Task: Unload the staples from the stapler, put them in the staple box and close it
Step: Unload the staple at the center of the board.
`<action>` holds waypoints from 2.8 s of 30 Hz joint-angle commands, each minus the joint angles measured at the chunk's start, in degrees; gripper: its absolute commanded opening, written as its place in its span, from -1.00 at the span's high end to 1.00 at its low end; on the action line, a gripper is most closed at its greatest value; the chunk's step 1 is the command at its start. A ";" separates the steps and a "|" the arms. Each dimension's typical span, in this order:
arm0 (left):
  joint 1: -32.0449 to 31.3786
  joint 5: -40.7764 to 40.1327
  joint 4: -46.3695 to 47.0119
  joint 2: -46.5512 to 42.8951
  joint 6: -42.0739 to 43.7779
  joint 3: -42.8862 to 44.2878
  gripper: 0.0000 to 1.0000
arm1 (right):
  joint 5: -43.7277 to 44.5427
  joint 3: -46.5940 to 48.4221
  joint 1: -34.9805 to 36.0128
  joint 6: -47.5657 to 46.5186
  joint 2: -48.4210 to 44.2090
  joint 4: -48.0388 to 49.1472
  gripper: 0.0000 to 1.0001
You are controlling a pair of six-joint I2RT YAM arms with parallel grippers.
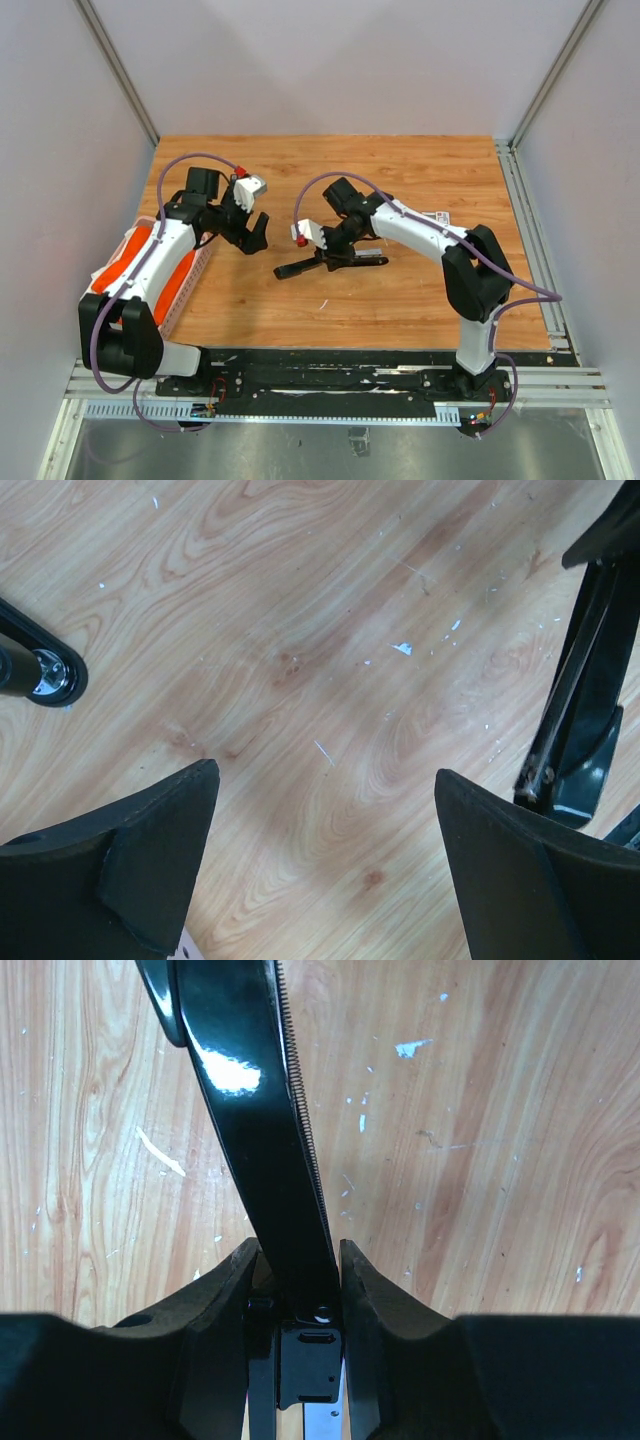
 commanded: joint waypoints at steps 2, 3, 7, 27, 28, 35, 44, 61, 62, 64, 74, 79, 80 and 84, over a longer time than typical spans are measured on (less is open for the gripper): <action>0.47 0.20 1.98 -1.55 0.60 -1.27 -0.87 | -7.65 7.39 -2.09 1.19 3.06 -13.12 0.99; 0.47 0.16 2.05 -1.62 0.67 -1.45 -0.88 | -8.15 7.95 -2.14 1.53 3.55 -13.96 0.99; 0.49 0.19 2.44 -1.75 0.62 -1.95 -0.88 | -9.48 12.48 -2.13 3.05 6.86 -20.12 0.99; 0.91 0.00 3.82 -2.70 0.00 -3.15 -0.89 | -18.51 23.22 -3.23 3.37 20.30 -33.87 0.99; 0.91 0.09 3.84 -2.70 -0.01 -3.16 -0.89 | -18.70 23.98 -3.28 3.01 21.19 -34.76 0.99; 1.13 0.20 4.07 -2.70 -0.14 -3.42 -0.89 | -18.14 28.59 -3.92 1.42 25.03 -37.97 0.99; 1.18 -0.43 4.95 -2.36 -0.40 -3.78 -0.89 | -11.47 28.11 -3.60 2.85 20.67 -32.83 0.99; 1.53 -4.27 9.28 -4.89 -2.39 -5.51 -0.90 | 21.58 8.11 -1.68 4.52 3.89 2.88 0.99; 1.59 -4.54 9.61 -5.04 -2.46 -5.53 -0.90 | 24.56 5.54 -1.56 3.31 3.19 6.14 0.99; 1.62 -5.17 10.23 -5.23 -2.49 -5.50 -0.92 | 29.60 1.83 -1.17 0.47 2.07 13.34 0.99; 1.18 3.38 11.37 2.43 0.41 4.62 -0.97 | 39.79 -10.71 -0.21 -8.08 -0.45 43.23 0.99; -1.98 5.93 8.35 13.82 4.50 14.75 -0.96 | 43.89 -15.96 0.03 -11.86 -0.14 58.94 0.99; -2.52 6.75 7.24 16.09 5.36 17.50 -0.96 | 44.46 -16.50 0.02 -12.13 -0.13 61.07 0.99; -3.69 12.14 2.78 24.20 6.85 26.19 -0.96 | 45.37 -18.20 0.06 -12.31 -0.24 66.26 0.99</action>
